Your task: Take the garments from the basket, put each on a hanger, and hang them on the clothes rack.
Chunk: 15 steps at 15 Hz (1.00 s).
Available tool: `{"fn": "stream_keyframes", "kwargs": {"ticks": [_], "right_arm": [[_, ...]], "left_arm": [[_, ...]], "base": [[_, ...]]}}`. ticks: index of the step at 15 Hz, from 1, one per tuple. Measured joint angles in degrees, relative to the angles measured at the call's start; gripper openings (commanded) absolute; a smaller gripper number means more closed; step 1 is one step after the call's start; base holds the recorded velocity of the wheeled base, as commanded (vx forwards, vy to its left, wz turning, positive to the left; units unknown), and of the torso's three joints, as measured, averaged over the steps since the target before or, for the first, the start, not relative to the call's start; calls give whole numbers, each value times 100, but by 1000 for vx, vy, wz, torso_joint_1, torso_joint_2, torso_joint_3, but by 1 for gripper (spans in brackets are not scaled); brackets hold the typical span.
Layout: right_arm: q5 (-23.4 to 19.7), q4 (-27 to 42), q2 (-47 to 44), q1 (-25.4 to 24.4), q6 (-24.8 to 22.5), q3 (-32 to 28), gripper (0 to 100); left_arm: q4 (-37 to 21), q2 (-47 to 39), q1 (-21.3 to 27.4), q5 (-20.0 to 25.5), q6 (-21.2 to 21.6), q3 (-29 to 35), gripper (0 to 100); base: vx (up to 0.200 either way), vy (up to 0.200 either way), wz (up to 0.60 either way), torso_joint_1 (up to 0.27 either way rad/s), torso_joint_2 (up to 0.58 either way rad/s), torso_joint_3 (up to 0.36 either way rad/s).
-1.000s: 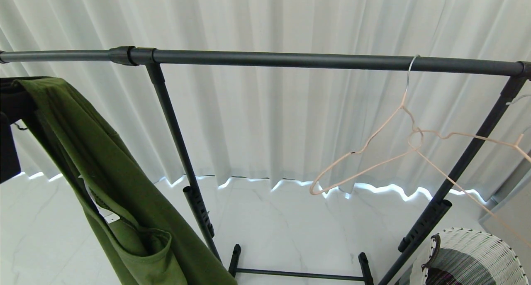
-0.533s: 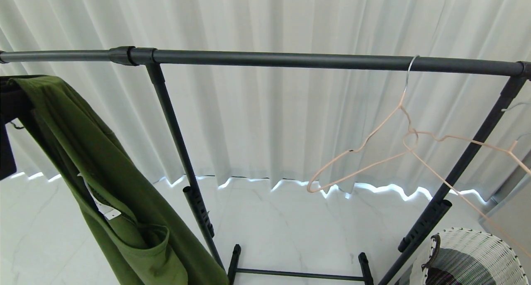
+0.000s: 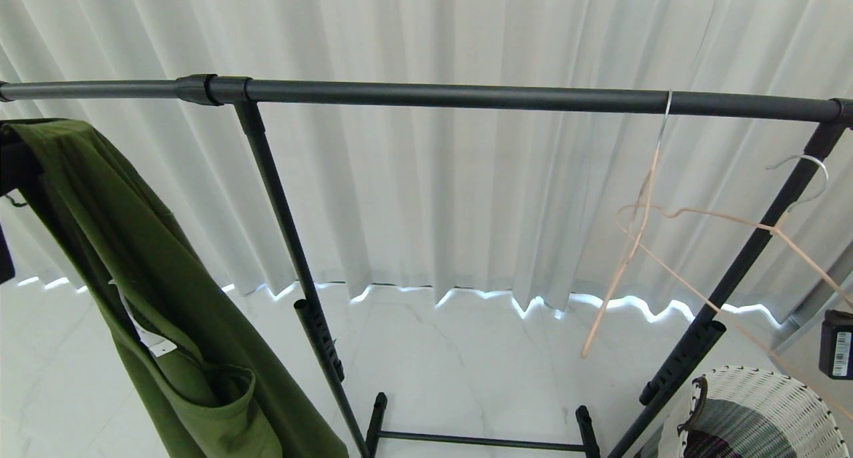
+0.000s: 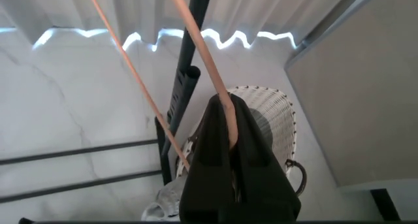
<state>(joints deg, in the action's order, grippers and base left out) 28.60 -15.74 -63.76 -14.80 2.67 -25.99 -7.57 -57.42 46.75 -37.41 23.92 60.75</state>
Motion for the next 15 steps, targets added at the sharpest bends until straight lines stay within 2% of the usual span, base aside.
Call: {"fn": "stream_keyframes", "kwargs": {"ticks": [4, 11, 15], "right_arm": [[0, -11, -341, -66, 11, -49, 0], [-2, -155, -783, -678, 56, -2, 0], [6, -104, -875, -805, 59, 118, 0]], "left_arm": [[0, 4, 0, 0, -2, 0, 0], [0, 0, -9, 0, 0, 0, 0], [0, -5, -6, 0, 2, 9, 0]], "base": [[0, 0, 0, 0, 0, 0], [0, 0, 0, 0, 0, 0], [0, 0, 0, 0, 0, 0]]}}
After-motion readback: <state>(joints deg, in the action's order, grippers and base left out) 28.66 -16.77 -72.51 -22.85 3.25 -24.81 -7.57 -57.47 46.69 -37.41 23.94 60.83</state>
